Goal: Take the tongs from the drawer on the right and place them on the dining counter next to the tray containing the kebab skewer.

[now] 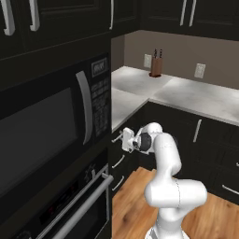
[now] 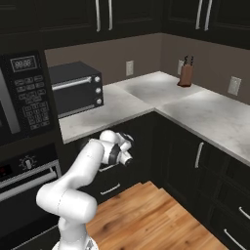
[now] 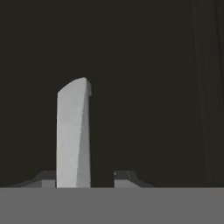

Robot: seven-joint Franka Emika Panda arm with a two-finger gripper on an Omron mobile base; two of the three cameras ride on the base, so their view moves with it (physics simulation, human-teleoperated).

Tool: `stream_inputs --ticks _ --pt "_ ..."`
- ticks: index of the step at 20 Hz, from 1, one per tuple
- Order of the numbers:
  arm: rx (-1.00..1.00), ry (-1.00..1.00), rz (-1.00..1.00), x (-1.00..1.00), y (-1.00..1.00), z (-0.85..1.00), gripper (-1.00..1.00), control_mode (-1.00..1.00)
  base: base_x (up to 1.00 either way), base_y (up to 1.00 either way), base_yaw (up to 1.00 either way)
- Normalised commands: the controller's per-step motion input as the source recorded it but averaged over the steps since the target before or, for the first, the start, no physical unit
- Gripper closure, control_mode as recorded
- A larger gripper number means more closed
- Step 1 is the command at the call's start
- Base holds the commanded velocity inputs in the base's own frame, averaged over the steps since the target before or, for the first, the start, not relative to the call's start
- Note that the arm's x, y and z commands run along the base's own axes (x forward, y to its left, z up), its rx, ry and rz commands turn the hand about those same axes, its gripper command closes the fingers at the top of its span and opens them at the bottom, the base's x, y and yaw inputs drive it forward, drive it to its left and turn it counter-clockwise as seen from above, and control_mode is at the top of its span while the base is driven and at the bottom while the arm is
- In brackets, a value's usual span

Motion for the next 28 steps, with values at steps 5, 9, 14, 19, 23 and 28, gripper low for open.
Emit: stream_inputs --ticks 5,9,14,19,23,28 --pt "0.04 0.36 -0.02 -0.46 -0.31 0.00 1.00 -1.00 0.00 0.00 0.00" --pt "0.06 0.46 0.00 -0.79 -0.58 0.00 1.00 -1.00 0.00 0.00 0.00" --pt "0.07 0.41 0.00 -0.91 -0.63 -0.07 1.00 -1.00 0.00 0.00 0.00" --pt "0.06 0.37 0.00 -0.96 -0.59 -0.20 1.00 -1.00 0.00 0.00 0.00" --pt "0.01 0.31 -0.02 -0.39 -0.18 -0.17 1.00 -1.00 0.00 0.00 0.00" --pt "0.01 0.09 0.00 -0.66 -0.41 -0.09 1.00 -1.00 0.00 0.00 0.00"
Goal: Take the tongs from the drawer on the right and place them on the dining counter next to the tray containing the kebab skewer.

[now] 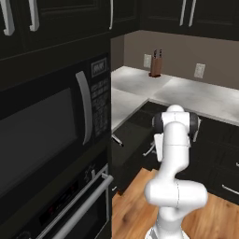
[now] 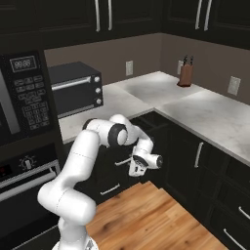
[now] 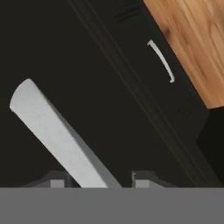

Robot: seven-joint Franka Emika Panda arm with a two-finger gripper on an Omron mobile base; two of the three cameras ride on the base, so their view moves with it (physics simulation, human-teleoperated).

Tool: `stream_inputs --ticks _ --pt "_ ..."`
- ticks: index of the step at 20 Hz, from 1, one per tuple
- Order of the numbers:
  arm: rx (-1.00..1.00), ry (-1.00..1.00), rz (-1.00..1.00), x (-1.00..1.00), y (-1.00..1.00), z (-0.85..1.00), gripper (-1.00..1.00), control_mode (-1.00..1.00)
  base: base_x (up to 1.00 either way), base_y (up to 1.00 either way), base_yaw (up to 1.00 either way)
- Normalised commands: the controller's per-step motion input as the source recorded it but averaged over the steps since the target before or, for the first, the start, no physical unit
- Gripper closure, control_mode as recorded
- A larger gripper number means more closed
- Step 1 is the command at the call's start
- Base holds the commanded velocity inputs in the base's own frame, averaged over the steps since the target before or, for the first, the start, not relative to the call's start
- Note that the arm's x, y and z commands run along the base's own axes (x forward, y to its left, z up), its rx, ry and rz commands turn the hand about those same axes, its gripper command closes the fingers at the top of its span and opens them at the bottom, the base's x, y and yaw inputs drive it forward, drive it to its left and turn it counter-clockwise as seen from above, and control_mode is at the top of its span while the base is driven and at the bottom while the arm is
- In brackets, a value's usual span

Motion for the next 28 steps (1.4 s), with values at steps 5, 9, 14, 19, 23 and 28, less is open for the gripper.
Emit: stream_inputs --ticks 5,9,14,19,23,28 --pt "0.00 0.13 0.00 -0.88 -0.60 -0.20 1.00 -1.00 0.00 0.00 0.00" --pt "0.00 0.29 0.00 -0.80 -0.56 -0.14 1.00 -1.00 0.00 0.00 0.00" --pt "0.00 0.36 0.00 -0.71 -0.43 -0.03 1.00 -1.00 0.00 0.00 0.00" --pt "-0.01 0.07 0.01 -0.55 -0.73 0.67 1.00 -1.00 0.00 0.00 0.00" --pt "-0.07 0.07 0.02 -0.13 -0.26 1.00 1.00 -1.00 0.00 0.00 0.00" --pt "-0.14 0.00 0.05 0.00 0.05 1.00 1.00 -1.00 0.00 0.00 0.00"
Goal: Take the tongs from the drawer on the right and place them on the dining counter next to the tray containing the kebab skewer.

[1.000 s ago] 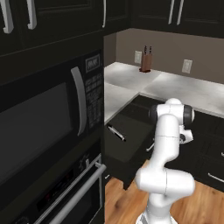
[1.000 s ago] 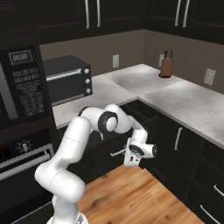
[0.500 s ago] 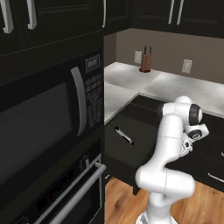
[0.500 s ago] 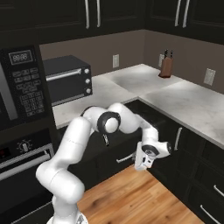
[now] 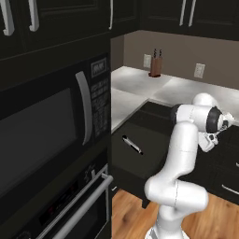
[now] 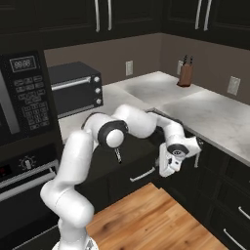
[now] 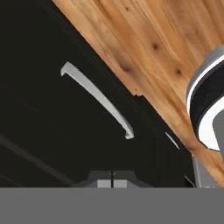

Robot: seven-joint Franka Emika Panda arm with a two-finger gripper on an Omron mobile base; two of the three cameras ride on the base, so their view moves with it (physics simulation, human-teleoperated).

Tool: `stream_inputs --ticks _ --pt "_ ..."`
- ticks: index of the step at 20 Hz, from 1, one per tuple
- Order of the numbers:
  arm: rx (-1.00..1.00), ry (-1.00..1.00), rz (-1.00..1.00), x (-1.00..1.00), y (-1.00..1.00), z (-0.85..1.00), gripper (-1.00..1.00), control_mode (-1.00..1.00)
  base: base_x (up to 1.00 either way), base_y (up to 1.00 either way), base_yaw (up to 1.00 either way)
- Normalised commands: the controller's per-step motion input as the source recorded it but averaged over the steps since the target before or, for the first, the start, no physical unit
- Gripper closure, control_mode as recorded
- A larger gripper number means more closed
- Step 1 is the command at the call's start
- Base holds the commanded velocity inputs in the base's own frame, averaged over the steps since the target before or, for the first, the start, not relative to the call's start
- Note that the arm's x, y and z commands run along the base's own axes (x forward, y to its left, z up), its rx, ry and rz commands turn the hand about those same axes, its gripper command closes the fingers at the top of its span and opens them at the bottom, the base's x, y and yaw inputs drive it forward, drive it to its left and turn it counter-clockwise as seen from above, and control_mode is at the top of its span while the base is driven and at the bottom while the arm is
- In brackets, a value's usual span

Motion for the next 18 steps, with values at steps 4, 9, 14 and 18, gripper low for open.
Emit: stream_inputs --ticks 4,9,14,18 --pt "-0.16 0.00 0.11 -0.01 0.20 1.00 1.00 -1.00 0.00 0.00 0.00" --pt "-0.21 0.00 0.27 0.00 0.39 0.76 1.00 -1.00 0.00 0.00 0.00" --pt "-0.15 0.00 0.48 0.01 0.43 0.44 1.00 -1.00 0.00 0.00 0.00" --pt "-0.02 0.00 0.55 0.09 0.46 0.20 1.00 -1.00 0.00 0.00 0.00"
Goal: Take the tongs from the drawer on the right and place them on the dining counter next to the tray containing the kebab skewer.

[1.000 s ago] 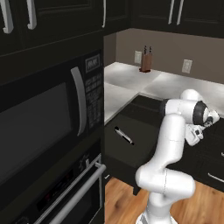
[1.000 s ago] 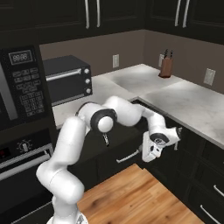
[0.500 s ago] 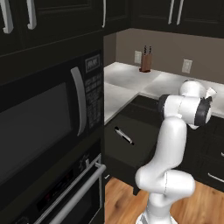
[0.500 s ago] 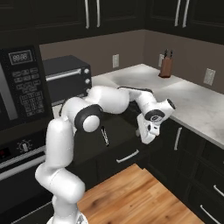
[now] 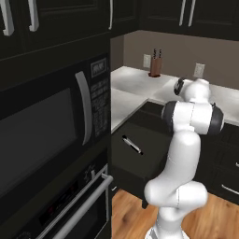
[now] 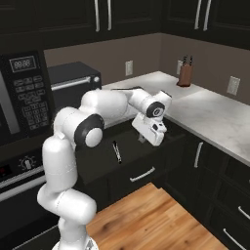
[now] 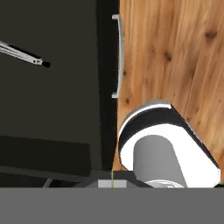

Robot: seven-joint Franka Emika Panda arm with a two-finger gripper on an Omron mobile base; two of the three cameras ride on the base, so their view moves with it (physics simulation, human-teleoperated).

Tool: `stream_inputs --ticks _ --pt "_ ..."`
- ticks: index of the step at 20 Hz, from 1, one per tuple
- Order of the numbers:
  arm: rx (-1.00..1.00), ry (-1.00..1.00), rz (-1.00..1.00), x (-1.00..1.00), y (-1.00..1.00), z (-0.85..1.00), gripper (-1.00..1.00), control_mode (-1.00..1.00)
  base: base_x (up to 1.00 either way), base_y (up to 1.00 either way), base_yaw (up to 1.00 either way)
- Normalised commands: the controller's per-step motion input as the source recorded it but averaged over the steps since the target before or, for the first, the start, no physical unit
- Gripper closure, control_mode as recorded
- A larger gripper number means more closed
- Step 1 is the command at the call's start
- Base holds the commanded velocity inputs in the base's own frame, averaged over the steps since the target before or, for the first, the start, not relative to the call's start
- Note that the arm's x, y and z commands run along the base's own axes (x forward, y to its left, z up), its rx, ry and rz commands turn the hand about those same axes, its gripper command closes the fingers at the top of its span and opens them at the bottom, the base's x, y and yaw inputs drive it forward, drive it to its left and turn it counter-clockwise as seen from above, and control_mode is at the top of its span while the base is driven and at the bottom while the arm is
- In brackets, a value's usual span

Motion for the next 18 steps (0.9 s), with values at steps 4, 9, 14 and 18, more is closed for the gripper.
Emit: stream_inputs --ticks 4,9,14,18 --pt "0.00 -0.04 0.53 0.02 0.41 0.10 1.00 -1.00 0.00 0.00 0.00" --pt "0.00 -0.12 0.50 0.23 0.53 0.08 -1.00 -1.00 0.00 0.00 0.00" --pt "0.00 -0.06 0.52 0.33 0.57 0.00 -1.00 -1.00 0.00 0.00 0.00" --pt "0.01 -0.11 0.50 0.05 0.29 -0.03 -1.00 -1.00 0.00 0.00 0.00"
